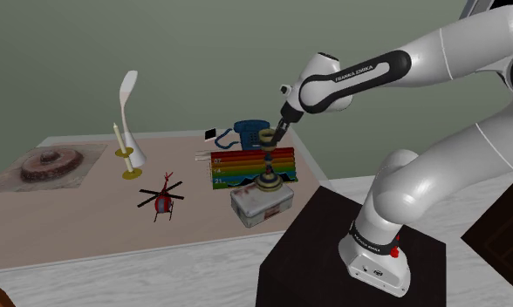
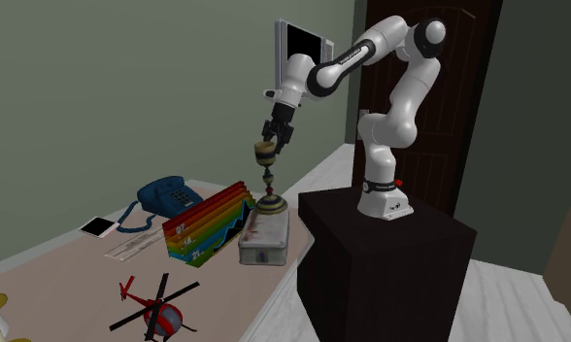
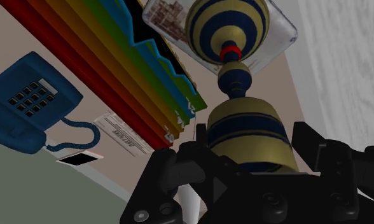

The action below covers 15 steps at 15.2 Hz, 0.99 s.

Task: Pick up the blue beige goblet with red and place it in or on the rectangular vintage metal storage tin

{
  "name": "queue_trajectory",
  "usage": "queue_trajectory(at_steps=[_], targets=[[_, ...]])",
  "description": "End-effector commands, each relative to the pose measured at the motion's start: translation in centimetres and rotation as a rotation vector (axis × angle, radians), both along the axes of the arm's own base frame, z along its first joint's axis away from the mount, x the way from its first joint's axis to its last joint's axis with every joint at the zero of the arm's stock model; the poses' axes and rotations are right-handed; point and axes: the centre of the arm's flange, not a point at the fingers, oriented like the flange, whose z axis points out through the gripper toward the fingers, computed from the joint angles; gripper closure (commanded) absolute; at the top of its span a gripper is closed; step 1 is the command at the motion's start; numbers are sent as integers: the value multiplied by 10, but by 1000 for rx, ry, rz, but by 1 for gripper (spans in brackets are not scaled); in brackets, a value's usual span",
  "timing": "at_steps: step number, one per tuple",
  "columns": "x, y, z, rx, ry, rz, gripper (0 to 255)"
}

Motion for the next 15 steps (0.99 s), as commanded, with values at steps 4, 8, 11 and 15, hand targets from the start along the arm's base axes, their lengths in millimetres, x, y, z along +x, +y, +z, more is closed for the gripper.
queue_trajectory(at_steps=[4, 8, 11, 15], targets=[[1, 0, -26, 0, -1, 0, 255], [1, 0, -47, 0, -1, 0, 255], [1, 0, -63, 0, -1, 0, 255], [1, 0, -63, 0, -1, 0, 255]])
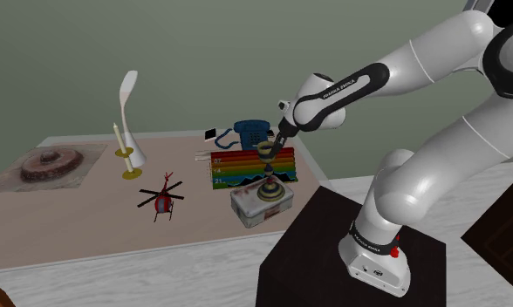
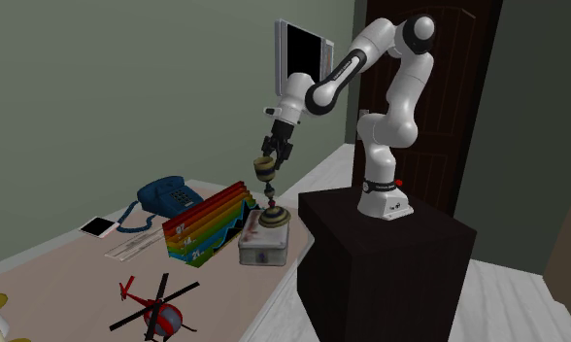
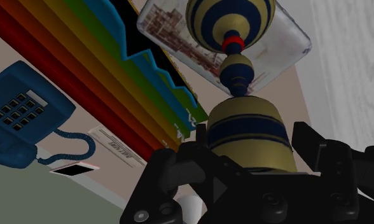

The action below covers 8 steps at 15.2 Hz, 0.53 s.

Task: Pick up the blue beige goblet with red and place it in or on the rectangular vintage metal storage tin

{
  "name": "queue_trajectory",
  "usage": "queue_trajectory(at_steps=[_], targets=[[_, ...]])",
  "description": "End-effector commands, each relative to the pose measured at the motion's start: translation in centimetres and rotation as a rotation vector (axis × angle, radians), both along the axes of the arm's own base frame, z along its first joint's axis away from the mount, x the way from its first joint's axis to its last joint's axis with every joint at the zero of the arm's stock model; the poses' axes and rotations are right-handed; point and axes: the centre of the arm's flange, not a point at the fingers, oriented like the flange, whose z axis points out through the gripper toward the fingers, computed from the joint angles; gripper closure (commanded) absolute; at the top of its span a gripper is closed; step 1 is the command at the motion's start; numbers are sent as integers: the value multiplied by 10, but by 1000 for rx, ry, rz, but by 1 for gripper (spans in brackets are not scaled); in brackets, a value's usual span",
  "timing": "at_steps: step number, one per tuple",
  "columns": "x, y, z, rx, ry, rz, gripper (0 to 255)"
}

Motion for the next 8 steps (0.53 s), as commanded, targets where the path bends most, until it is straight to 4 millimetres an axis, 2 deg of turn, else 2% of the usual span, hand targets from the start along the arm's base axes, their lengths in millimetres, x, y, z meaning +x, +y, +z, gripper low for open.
queue_trajectory(at_steps=[1, 4, 5, 8], targets=[[-1, 1, -3, 1, 8, 1, 255], [-1, 1, -3, 1, 8, 1, 255], [-1, 1, -4, 1, 8, 1, 0], [-2, 2, -4, 1, 8, 1, 0]])
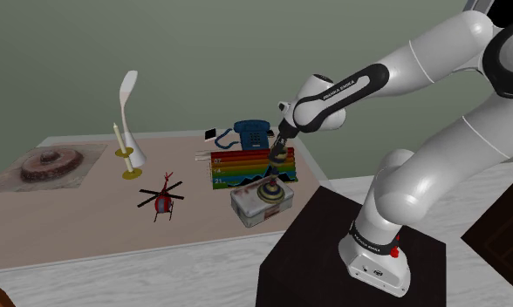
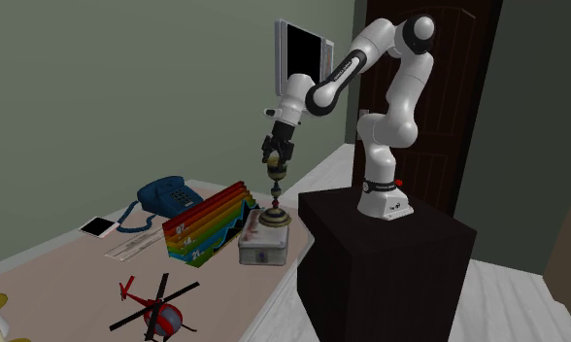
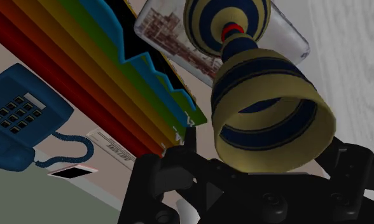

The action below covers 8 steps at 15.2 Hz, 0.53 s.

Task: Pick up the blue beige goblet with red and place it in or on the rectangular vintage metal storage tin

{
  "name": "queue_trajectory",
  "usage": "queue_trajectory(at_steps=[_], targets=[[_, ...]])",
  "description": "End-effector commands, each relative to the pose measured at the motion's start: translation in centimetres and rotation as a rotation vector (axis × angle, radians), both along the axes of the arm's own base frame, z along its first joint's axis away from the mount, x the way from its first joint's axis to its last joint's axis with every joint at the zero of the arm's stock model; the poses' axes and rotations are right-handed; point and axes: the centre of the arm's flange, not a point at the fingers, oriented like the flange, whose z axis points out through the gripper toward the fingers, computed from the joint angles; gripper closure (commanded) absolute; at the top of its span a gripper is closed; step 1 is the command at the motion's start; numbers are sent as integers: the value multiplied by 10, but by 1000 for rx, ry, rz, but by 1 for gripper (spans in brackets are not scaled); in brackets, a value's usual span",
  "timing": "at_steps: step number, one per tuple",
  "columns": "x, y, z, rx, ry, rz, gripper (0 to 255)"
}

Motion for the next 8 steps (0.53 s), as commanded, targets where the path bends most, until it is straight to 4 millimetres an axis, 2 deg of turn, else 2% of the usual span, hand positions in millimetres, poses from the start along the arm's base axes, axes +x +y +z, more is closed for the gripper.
queue_trajectory(at_steps=[1, 2, 6, 8], targets=[[0, 0, 0, 0, 1, 0, 0], [1, -1, 0, 0, 1, 0, 0], [-18, -7, 46, 0, 1, 0, 0], [-18, -7, 46, 0, 1, 0, 0]])
